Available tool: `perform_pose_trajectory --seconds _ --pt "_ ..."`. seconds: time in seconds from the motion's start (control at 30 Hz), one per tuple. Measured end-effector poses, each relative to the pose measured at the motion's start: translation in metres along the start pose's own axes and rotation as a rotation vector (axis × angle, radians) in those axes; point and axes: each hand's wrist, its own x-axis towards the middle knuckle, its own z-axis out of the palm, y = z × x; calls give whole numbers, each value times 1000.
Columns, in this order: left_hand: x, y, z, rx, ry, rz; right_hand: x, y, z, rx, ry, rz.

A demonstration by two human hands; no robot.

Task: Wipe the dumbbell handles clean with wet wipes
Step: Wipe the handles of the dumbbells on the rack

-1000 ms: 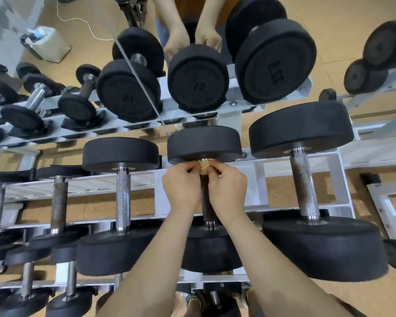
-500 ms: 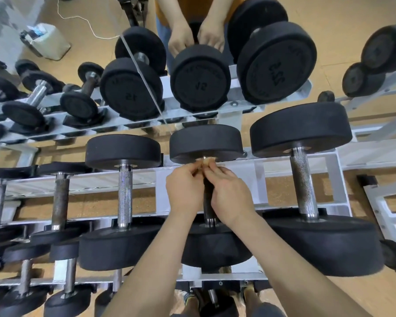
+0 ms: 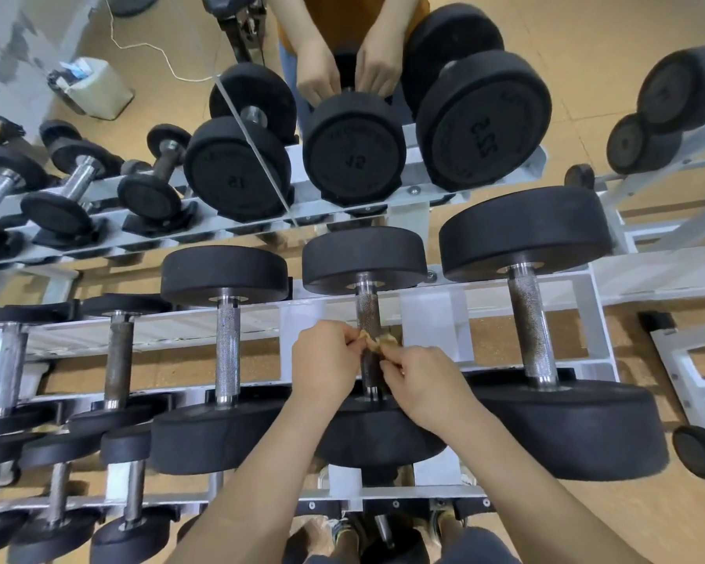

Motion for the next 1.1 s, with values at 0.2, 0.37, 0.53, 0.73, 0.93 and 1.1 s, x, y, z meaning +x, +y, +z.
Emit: perform_pose_trajectory --seconds 0.2,0.37,0.53,0.73,0.93,1.1 --pt "-22 -11 -2 -22 -138 8 7 -9 6 219 189 104" --pt "-42 -30 -2 -286 -119 34 18 -26 4 -147 148 -95" --pt "-55 -44 7 -578 -94 -11 25 -26 5 -152 2 -306" --pt "-64 -48 16 -612 51 53 53 -23 -6 -352 192 -543" --pt "-75 -56 28 -461 149 102 63 -9 -5 -556 246 -520" --pt "-74 -56 27 -476 158 90 42 -6 0 -510 -268 -567"
